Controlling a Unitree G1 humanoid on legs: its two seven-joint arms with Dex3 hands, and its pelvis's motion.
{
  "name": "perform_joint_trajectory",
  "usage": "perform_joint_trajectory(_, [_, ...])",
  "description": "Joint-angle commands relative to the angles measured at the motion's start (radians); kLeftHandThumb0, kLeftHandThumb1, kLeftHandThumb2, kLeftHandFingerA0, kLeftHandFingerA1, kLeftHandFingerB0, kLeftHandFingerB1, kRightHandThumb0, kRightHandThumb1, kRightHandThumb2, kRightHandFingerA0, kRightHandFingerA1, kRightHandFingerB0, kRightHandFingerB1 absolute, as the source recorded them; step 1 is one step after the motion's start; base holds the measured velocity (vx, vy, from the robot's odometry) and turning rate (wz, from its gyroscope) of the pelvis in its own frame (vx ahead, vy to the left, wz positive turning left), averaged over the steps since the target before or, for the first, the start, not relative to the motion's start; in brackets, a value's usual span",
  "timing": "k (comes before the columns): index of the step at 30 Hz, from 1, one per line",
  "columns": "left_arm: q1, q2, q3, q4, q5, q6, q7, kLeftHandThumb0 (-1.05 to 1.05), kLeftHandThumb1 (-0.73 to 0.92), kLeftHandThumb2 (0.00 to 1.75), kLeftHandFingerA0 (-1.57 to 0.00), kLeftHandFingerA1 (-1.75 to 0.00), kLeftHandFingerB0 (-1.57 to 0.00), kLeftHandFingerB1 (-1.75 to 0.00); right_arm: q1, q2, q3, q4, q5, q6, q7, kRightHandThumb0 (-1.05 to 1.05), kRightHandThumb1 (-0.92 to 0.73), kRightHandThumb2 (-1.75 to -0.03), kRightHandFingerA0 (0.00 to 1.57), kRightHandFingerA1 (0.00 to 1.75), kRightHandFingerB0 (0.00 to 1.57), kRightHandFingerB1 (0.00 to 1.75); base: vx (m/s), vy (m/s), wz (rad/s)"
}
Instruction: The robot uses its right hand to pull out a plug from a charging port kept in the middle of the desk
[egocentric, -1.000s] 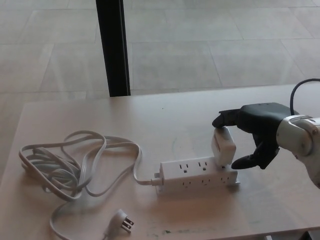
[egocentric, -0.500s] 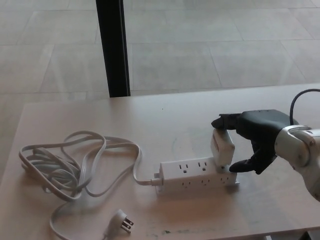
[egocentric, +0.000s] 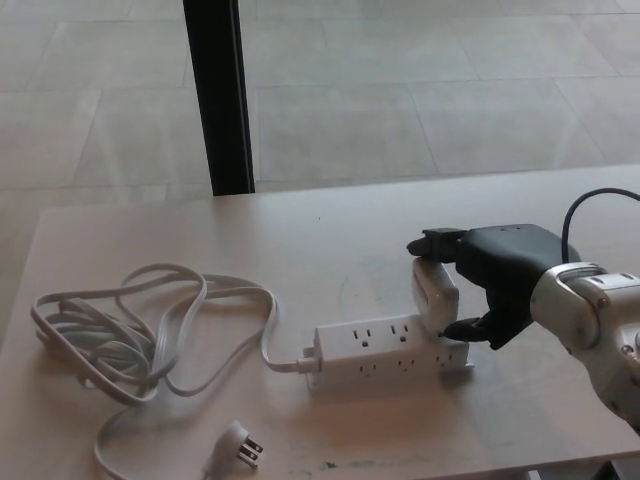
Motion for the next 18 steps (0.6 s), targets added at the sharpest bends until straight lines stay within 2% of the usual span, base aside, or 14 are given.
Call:
perform_joint_trajectory(1, [0.002, 0.014, 0.012, -0.004, -0.018, -0.026, 0.005, -0.87, 0.92, 0.78, -0.73, -0.53, -0.57, -0.43, 0.046, -0.022, 0.031, 0.015, -0.034, -0.06, 0.008, -0.32, -0.56, -0.64, 0.88, 1.63, 0.94, 0.66, 0.0, 0.0, 0.0])
perform_joint_trajectory(5, [0.003, 0.011, 0.014, -0.005, -0.019, -0.024, -0.002, -0.85, 0.92, 0.8, -0.72, -0.52, -0.55, -0.43, 0.057, -0.036, 0.032, 0.024, -0.047, -0.063, 0.001, -0.29, -0.52, -0.74, 0.88, 1.65, 0.93, 0.69, 0.0, 0.0, 0.0])
perform_joint_trajectory(6, [0.004, 0.013, 0.009, -0.005, -0.013, -0.029, -0.002, -0.87, 0.92, 0.8, -0.71, -0.52, -0.55, -0.43, 0.058, -0.034, 0.041, 0.022, -0.059, -0.048, 0.008, -0.34, -0.53, -0.71, 0.88, 1.64, 0.94, 0.68, 0.0, 0.0, 0.0])
perform_joint_trajectory(7, [0.005, 0.012, 0.01, -0.008, -0.013, -0.029, 0.003, -0.91, 0.81, 0.94, -0.73, -0.57, -0.53, -0.48, 0.062, -0.032, 0.042, 0.023, -0.058, -0.05, 0.006, -0.3, -0.51, -0.78, 0.88, 1.64, 0.92, 0.73, 0.0, 0.0, 0.0])
perform_joint_trajectory(8, [0.005, 0.012, 0.01, -0.009, -0.013, -0.029, 0.003, -0.91, 0.81, 0.94, -0.73, -0.57, -0.53, -0.48, 0.062, -0.032, 0.042, 0.023, -0.058, -0.05, 0.005, -0.3, -0.51, -0.78, 0.88, 1.64, 0.92, 0.73, 0.0, 0.0, 0.0])
perform_joint_trajectory(9, [0.008, 0.011, 0.012, -0.012, -0.015, -0.03, 0.001, -0.85, 0.92, 0.8, -0.75, -0.52, -0.57, -0.43, 0.064, -0.03, 0.041, 0.027, -0.056, -0.052, 0.004, -0.29, -0.51, -0.76, 0.87, 1.65, 0.91, 0.83, 0.0, 0.0, 0.0])
perform_joint_trajectory(10, [0.007, 0.011, 0.011, -0.014, -0.014, -0.028, 0.003, -0.85, 0.92, 0.8, -0.75, -0.52, -0.58, -0.43, 0.068, -0.03, 0.04, 0.027, -0.054, -0.054, 0.003, -0.27, -0.5, -0.81, 0.89, 1.66, 0.91, 0.96, 0.0, 0.0, 0.0])
perform_joint_trajectory(13, [0.002, 0.01, 0.021, -0.01, -0.024, -0.026, -0.002, -0.85, 0.92, 0.78, -0.76, -0.54, -0.58, -0.44, 0.071, -0.025, 0.046, 0.028, -0.061, -0.049, 0.002, -0.27, -0.52, -0.82, 0.88, 1.67, 0.9, 0.94, 0.0, 0.0, 0.0])
perform_joint_trajectory(14, [-0.001, 0.012, 0.019, -0.004, -0.019, -0.026, -0.001, -0.86, 0.92, 0.79, -0.75, -0.54, -0.55, -0.43, 0.071, -0.019, 0.054, 0.034, -0.07, -0.05, -0.006, -0.27, -0.52, -0.88, 0.87, 1.7, 0.88, 1.0, 0.0, 0.0, 0.0])
perform_joint_trajectory(15, [0.0, 0.014, 0.012, -0.007, -0.01, -0.025, 0.005, -0.91, 0.81, 0.95, -0.75, -0.58, -0.54, -0.48, 0.07, -0.013, 0.058, 0.033, -0.075, -0.036, 0.001, -0.32, -0.55, -0.85, 0.85, 1.7, 0.88, 0.84, 0.0, 0.0, 0.0])
perform_joint_trajectory(16, [-0.001, 0.013, 0.015, -0.008, -0.013, -0.027, 0.001, -0.86, 0.92, 0.79, -0.75, -0.53, -0.56, -0.43, 0.073, -0.01, 0.061, 0.032, -0.084, -0.035, -0.011, -0.36, -0.6, -0.77, 0.87, 1.67, 0.88, 0.82, 0.0, 0.0, 0.0])
perform_joint_trajectory(18, [0.0, 0.013, 0.019, -0.013, -0.018, -0.024, -0.004, -0.87, 0.92, 0.81, -0.75, -0.55, -0.55, -0.43, 0.083, 0.004, 0.064, 0.025, -0.09, -0.009, -0.009, -0.35, -0.61, -0.76, 0.87, 1.72, 0.85, 1.0, 0.0, 0.0, 0.0])
